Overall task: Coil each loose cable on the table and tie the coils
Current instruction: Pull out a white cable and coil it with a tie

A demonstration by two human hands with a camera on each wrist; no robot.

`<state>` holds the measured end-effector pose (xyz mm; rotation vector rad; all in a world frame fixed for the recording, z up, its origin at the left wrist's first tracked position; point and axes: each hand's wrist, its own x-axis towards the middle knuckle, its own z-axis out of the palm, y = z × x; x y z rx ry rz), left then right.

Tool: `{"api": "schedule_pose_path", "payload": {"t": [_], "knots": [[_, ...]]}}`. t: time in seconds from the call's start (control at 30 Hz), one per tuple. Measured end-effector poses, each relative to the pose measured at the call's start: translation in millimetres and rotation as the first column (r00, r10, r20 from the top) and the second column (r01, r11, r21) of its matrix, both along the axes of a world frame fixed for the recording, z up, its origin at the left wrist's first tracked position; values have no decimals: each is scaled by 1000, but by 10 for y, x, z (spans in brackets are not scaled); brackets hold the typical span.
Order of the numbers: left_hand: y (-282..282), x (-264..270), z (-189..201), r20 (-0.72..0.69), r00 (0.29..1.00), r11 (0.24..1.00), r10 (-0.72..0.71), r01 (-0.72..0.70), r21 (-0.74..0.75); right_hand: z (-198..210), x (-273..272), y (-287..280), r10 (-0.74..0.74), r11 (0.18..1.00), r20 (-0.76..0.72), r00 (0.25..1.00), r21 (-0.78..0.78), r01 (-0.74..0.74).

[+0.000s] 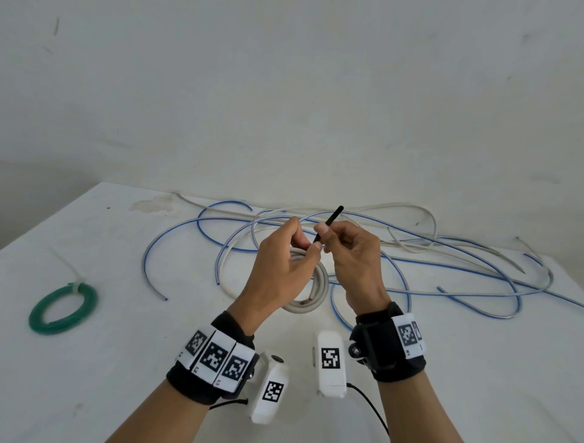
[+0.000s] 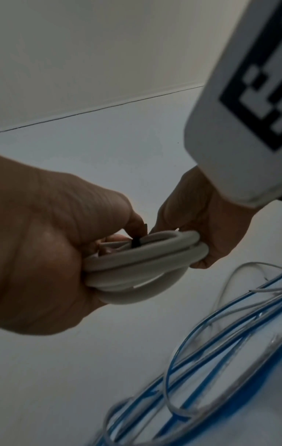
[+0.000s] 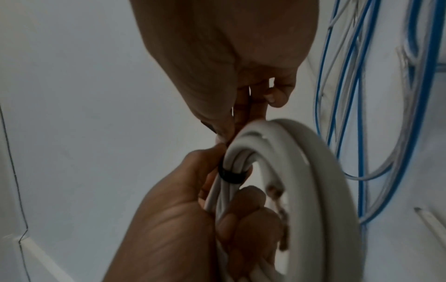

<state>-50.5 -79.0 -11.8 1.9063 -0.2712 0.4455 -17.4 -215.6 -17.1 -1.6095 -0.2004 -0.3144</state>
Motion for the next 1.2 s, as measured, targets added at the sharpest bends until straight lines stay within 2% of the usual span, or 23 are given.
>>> {"api": "schedule_pose_path", "payload": {"t": [0.1,0.27,0.33,0.47,0.63,0.8,0.93,1.0,1.1,1.13,1.2], "knots": [[21,19,-11,-43,999,999,-21,19,-49,-2,-10,-8,13,999,-25,1000,46,-12],[13,49,5,-245,964,944,-106,20,-330,119,-69,3,105,978,-21,994,185,-99],[-20,24,11,-287,946,916,-149,23,-399,137,-95,36,126,963,-2,992,241,-122],[-103,-21,50,-261,952,902,-160,34,-429,128,-83,60,138,925,-34,990,360,-117],[-152,-47,76,-211,965,910,-155,56,-411,121,-101,76,86,908,-46,995,414,-59],[-102,2,37,-197,966,920,-167,81,-382,87,-111,147,-45,926,-5,999,375,44],[-112,-8,13,-225,960,916,-165,65,-395,79,-110,161,-50,914,-50,997,400,66],[-143,-21,4,-258,945,895,-200,69,-441,102,-111,148,-24,891,-77,997,451,57],[-195,-21,70,-357,892,805,-276,12,-593,178,-138,166,1,854,-59,998,519,30],[-195,-5,84,-370,884,780,-287,-9,-625,200,-156,182,-16,854,-44,999,519,36],[-194,19,95,-344,899,779,-272,-5,-627,229,-175,224,-71,861,-10,997,504,67]]}}
